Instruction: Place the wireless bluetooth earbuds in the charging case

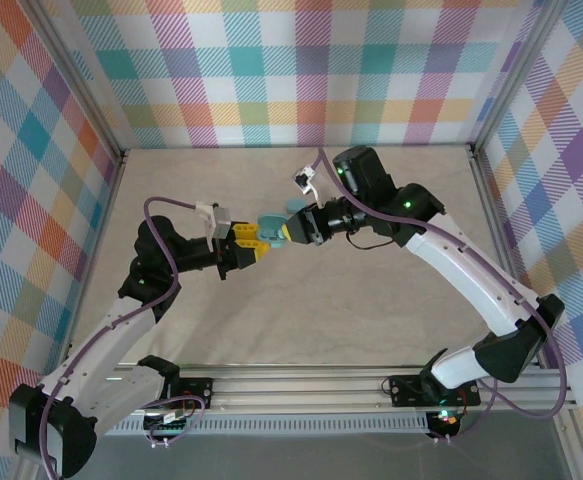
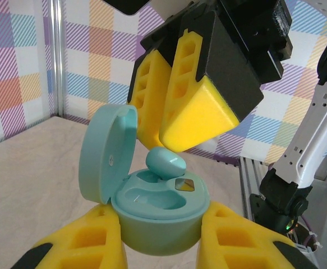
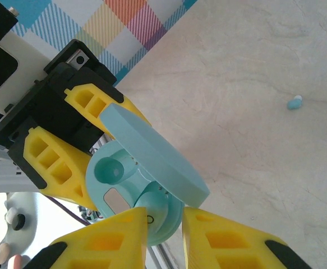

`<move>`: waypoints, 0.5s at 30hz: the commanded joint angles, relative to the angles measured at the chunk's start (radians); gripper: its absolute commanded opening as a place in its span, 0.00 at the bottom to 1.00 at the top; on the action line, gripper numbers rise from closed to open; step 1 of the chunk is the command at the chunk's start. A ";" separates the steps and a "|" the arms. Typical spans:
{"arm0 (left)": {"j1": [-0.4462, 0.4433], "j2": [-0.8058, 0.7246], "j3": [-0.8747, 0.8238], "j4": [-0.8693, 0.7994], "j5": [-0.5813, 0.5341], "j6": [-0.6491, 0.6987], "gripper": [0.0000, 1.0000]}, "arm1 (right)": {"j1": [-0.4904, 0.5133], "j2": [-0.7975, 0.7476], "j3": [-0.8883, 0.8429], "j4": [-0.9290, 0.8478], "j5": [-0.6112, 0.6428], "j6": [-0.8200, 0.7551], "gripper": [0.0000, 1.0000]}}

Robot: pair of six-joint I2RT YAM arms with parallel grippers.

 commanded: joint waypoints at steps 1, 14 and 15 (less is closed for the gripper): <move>-0.014 -0.024 0.000 0.034 0.019 0.010 0.00 | 0.009 0.024 0.032 -0.019 -0.021 0.005 0.24; -0.014 -0.030 -0.005 0.035 0.022 0.010 0.00 | 0.019 0.084 0.093 -0.058 0.030 -0.021 0.22; -0.014 -0.029 -0.005 0.035 0.021 0.010 0.00 | 0.022 0.089 0.101 -0.062 0.036 -0.024 0.22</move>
